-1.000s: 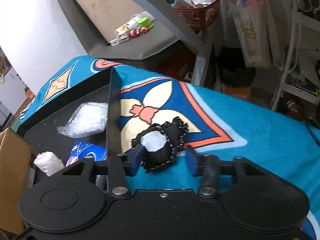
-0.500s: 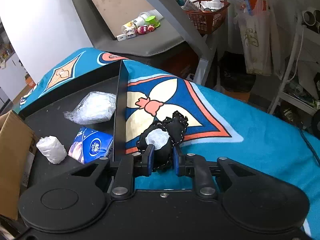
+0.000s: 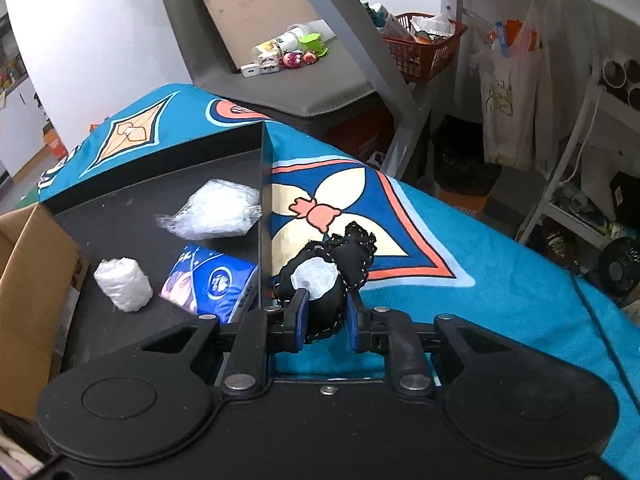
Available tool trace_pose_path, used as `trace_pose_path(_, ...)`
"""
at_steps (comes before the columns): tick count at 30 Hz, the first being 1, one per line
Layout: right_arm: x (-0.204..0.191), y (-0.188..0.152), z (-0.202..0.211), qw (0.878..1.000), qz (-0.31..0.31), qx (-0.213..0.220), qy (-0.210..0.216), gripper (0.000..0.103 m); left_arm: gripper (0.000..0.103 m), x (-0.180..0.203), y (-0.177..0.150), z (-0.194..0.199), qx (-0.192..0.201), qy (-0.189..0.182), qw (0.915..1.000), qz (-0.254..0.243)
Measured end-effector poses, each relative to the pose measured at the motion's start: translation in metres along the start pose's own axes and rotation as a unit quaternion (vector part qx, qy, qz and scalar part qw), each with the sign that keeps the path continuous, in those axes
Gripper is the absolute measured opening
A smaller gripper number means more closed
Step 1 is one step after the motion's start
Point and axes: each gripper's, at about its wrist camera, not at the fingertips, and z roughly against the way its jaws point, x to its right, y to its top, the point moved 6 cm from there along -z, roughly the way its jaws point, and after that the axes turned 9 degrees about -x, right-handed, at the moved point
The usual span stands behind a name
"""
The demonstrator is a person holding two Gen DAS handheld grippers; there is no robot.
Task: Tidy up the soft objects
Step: 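Carry the black-and-white plush with the right tool over the box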
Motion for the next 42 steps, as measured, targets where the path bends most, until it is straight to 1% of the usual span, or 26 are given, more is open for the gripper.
trace_pose_path(4, -0.003, -0.002, 0.013, 1.0, 0.003, -0.002, -0.014, 0.02, 0.081, -0.005, -0.003, -0.001, 0.005, -0.013, 0.9999, 0.007)
trace_pose_path(7, -0.007, -0.004, 0.024, 1.0, 0.004, -0.002, -0.019, 0.02, 0.081, -0.008, -0.005, -0.003, 0.004, -0.026, 0.9996, 0.005)
trace_pose_path(14, -0.02, -0.001, 0.048, 1.0, 0.005, 0.007, -0.027, 0.02, 0.08, -0.01, -0.008, -0.004, 0.019, -0.042, 0.9989, 0.007)
trace_pose_path(17, -0.03, 0.004, 0.057, 1.0, 0.006, 0.009, -0.023, 0.02, 0.08, -0.011, -0.011, -0.005, 0.021, -0.051, 0.9985, 0.006)
trace_pose_path(25, -0.078, 0.012, 0.076, 0.999, 0.037, 0.02, -0.011, 0.02, 0.077, -0.02, -0.019, -0.008, 0.029, -0.073, 0.9968, 0.012)
trace_pose_path(29, -0.1, 0.013, 0.079, 0.998, 0.051, 0.023, -0.006, 0.02, 0.072, -0.023, -0.024, -0.01, 0.033, -0.088, 0.9955, 0.014)
trace_pose_path(34, -0.124, 0.015, 0.083, 0.998, 0.062, 0.028, 0.003, 0.02, 0.068, -0.027, -0.032, -0.012, 0.035, -0.104, 0.9939, 0.013)
trace_pose_path(38, -0.147, 0.015, 0.087, 0.997, 0.077, 0.029, 0.014, 0.02, 0.061, -0.033, -0.037, -0.013, 0.036, -0.112, 0.9929, 0.018)
trace_pose_path(42, -0.172, 0.016, 0.088, 0.995, 0.094, 0.026, 0.025, 0.02, 0.054, -0.038, -0.041, -0.013, 0.046, -0.119, 0.9916, 0.024)
